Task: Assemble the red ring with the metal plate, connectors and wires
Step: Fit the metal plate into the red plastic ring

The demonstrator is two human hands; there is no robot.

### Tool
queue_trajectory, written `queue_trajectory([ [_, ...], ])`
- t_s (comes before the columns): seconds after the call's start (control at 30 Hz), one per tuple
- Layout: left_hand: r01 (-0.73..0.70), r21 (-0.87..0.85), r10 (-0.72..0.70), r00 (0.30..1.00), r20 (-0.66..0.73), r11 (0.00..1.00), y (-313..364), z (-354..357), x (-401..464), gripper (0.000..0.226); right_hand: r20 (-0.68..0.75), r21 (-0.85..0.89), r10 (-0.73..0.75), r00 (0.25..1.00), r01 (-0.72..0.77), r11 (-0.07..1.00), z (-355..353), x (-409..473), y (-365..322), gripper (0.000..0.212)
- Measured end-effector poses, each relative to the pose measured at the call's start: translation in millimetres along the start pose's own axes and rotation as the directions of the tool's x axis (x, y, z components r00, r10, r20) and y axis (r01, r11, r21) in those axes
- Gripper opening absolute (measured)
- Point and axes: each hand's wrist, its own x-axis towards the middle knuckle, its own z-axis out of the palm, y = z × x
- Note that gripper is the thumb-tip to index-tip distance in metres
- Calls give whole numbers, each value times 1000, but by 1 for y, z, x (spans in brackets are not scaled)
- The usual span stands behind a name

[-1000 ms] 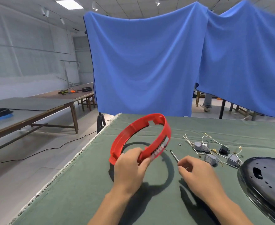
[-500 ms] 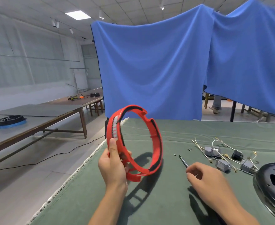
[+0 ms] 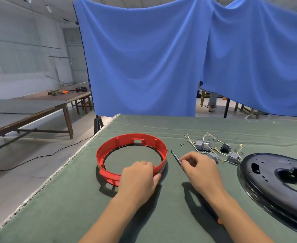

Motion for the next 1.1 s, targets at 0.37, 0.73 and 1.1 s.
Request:
queue_trajectory([
  [0.37, -347, -164, 284, 905, -315, 923, 56, -5, -10, 15, -142, -672, 149, 978, -206, 712, -93, -31, 58, 48],
  [0.73, -270, -421, 212, 960, -181, 866, 61, 27, -4, 25, -235, -745, 121, 964, -259, 615, -110, -26, 82, 76],
  [1.1, 63, -898, -129, 992, 7, 435, 51, 8, 2, 27, -207, 595, -148, 967, 244, 766, -119, 1, -25, 53],
])
